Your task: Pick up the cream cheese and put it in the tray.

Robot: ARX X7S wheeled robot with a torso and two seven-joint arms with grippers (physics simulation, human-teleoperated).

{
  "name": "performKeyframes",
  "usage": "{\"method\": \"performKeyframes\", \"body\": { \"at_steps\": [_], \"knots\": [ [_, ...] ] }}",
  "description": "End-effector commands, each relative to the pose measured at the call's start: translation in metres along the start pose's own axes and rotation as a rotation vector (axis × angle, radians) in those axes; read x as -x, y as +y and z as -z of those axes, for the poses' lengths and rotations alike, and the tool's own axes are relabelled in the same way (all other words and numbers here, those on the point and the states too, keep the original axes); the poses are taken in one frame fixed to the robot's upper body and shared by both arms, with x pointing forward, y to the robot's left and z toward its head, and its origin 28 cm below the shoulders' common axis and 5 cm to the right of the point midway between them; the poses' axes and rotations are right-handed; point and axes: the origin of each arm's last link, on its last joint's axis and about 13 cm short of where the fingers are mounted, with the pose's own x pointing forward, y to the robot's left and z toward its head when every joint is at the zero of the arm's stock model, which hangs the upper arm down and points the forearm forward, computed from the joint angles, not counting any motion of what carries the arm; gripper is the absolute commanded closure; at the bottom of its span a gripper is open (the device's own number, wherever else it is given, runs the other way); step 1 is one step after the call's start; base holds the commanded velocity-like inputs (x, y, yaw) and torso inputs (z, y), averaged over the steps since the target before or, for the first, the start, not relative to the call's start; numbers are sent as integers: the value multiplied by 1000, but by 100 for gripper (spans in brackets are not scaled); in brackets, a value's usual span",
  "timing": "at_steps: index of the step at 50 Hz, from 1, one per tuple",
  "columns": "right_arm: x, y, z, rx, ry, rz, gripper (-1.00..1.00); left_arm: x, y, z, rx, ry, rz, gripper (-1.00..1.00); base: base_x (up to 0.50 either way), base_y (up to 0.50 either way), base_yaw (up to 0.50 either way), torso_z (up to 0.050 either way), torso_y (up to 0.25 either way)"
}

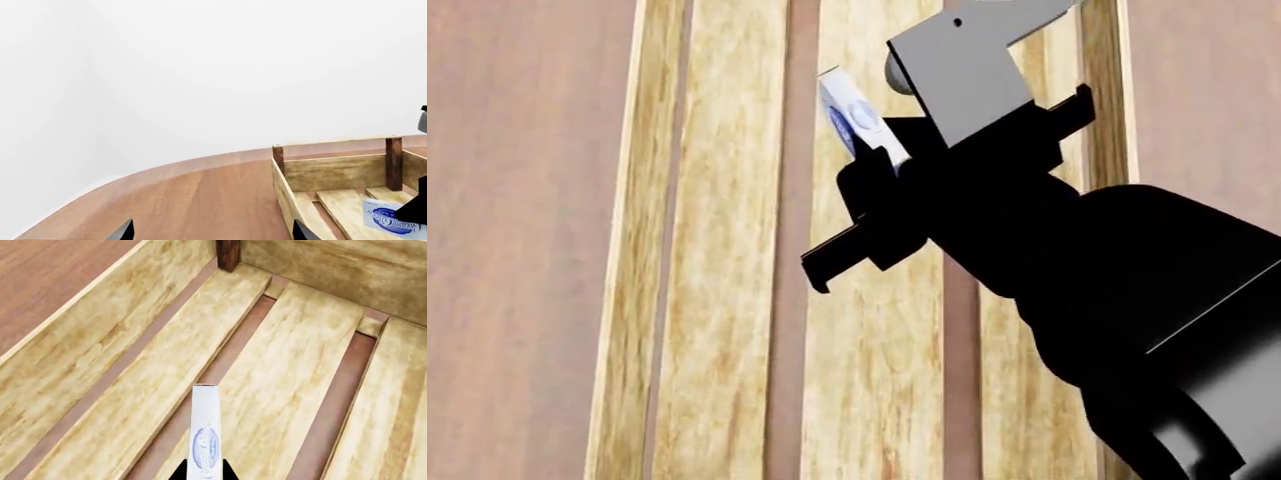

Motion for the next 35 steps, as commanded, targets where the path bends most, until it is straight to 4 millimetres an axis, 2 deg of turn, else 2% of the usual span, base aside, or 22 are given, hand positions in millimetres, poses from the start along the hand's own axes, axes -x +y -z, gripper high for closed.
{"method": "performKeyframes", "body": {
  "at_steps": [1,23,35],
  "knots": [
    [-1,2,-7,20,-10,-11,100,1,1,-1,26,-9,-3,-100,0,0,0,0,0],
    [-1,4,-6,42,5,-3,100,1,0,0,16,-7,-1,-100,0,0,0,0,0],
    [-7,3,3,82,58,30,100,1,0,-1,13,-7,-1,-100,0,0,0,0,0]
  ]
}}
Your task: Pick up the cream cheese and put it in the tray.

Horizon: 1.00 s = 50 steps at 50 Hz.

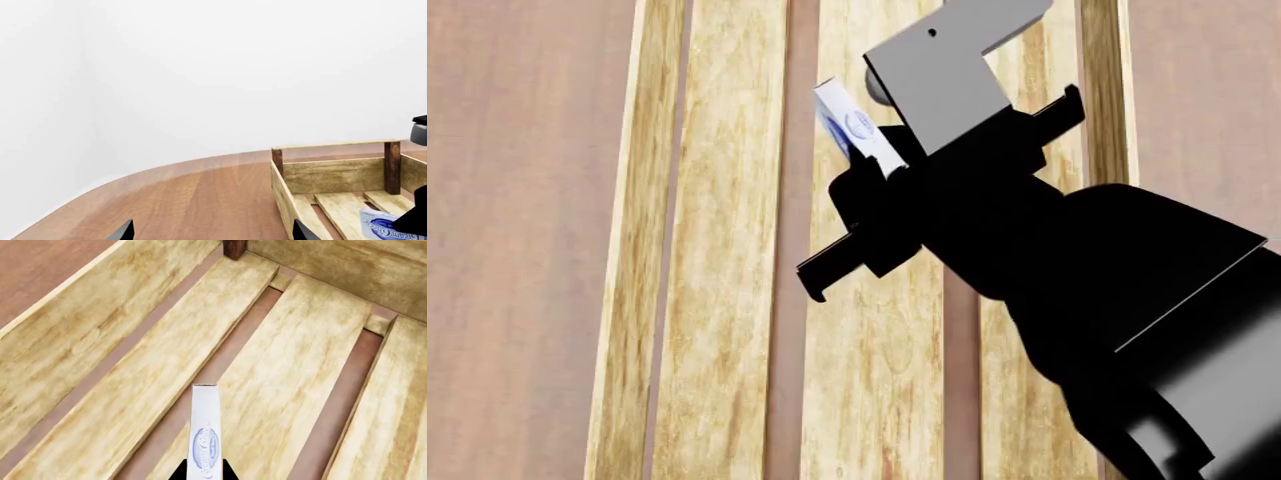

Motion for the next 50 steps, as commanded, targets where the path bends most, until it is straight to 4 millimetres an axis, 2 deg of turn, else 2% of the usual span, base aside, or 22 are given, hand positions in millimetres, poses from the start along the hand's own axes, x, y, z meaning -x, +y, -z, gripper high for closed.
{"method": "performKeyframes", "body": {
  "at_steps": [1,14,40,41,50],
  "knots": [
    [-4,0,4,35,28,25,100,0,0,0,-1,-1,-1,-100,0,0,0,0,0],
    [-14,4,8,64,60,34,100,0,0,0,-7,1,-3,-100,0,0,0,0,0],
    [-20,7,12,101,99,52,100,0,0,0,-9,4,-3,-100,0,0,0,0,0],
    [-20,7,12,97,110,64,-100,0,0,0,-8,4,-3,-100,0,0,0,0,0],
    [-21,6,14,100,119,74,-100,0,-1,0,-9,7,-3,-100,0,0,0,0,0]
  ]
}}
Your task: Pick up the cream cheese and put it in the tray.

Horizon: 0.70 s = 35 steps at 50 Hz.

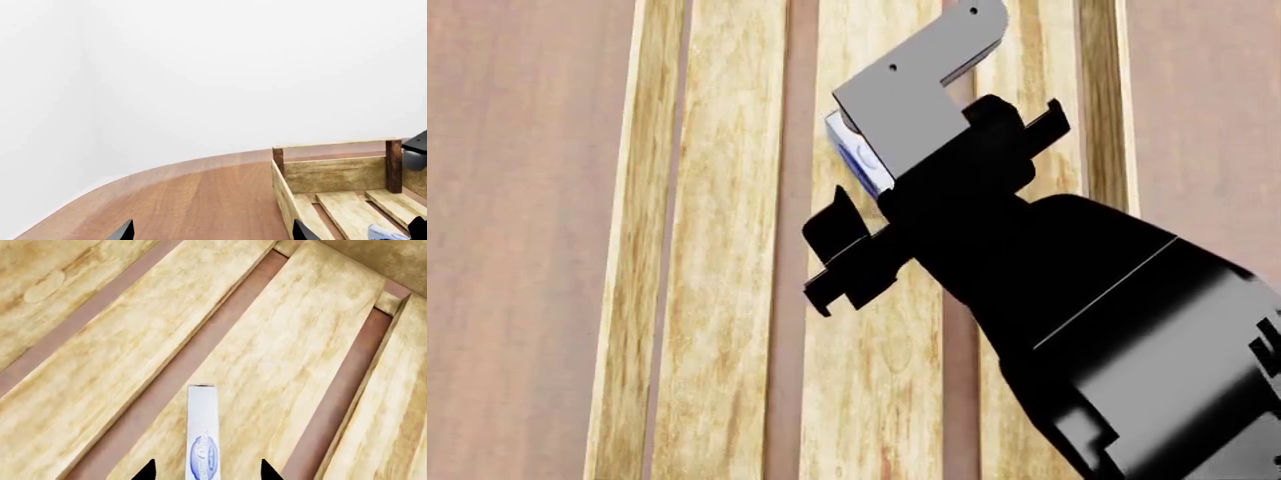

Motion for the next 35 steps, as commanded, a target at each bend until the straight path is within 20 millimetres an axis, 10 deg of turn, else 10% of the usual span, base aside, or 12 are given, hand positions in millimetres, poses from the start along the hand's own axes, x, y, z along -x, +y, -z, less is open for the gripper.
{"method": "performKeyframes", "body": {
  "at_steps": [1,12,35],
  "knots": [
    [-3,0,4,8,25,20,-100,0,0,0,1,3,-1,-100,0,0,0,0,0],
    [6,-1,3,11,11,34,-100,0,0,0,1,4,-2,-100,0,0,0,0,0],
    [92,-13,-1,-2,-150,185,-100,-2,2,-1,-8,2,-10,-100,0,0,0,0,0]
  ]
}}
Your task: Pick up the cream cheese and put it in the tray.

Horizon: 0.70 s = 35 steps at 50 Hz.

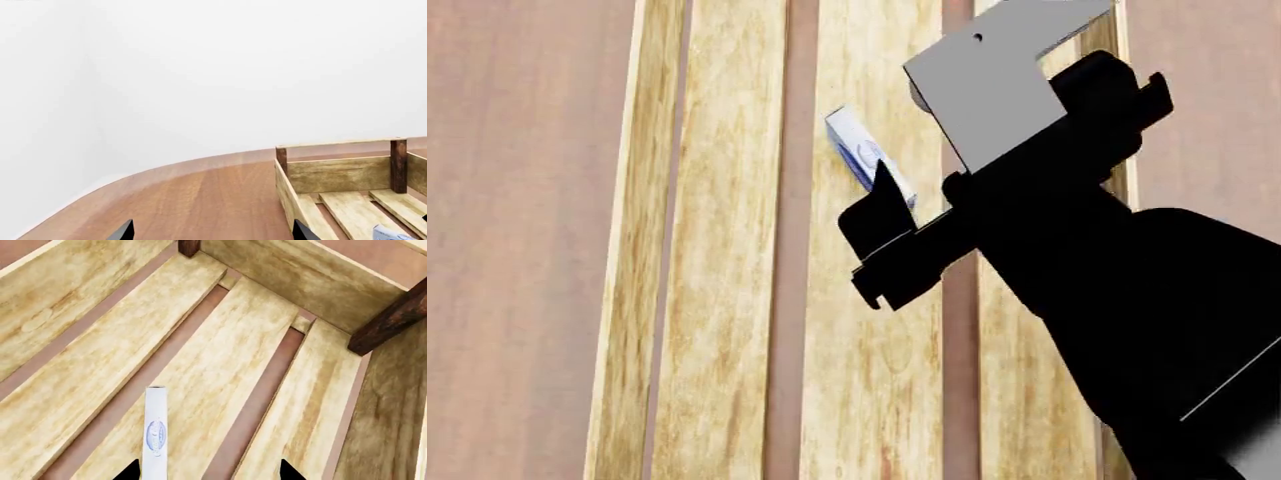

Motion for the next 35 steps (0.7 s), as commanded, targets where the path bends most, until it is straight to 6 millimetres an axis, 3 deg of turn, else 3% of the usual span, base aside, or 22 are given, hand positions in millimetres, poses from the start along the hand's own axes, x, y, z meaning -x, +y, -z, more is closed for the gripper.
{"method": "performKeyframes", "body": {
  "at_steps": [1,8,16,25,35],
  "knots": [
    [44,-6,4,-7,-81,78,-100,0,0,-1,-4,-1,-1,-100,0,0,0,0,0],
    [79,-16,8,-58,-161,152,-100,-1,1,-1,-1,0,0,-100,0,0,0,0,0],
    [103,-29,21,-116,-167,231,-100,-1,0,1,-3,6,1,-100,0,0,0,0,0],
    [116,-37,45,-200,-169,287,-100,-3,2,1,-14,6,-3,-100,0,0,0,0,0],
    [123,-35,72,-275,-179,322,-100,-24,10,-12,-64,-34,-14,-100,0,0,0,0,0]
  ]
}}
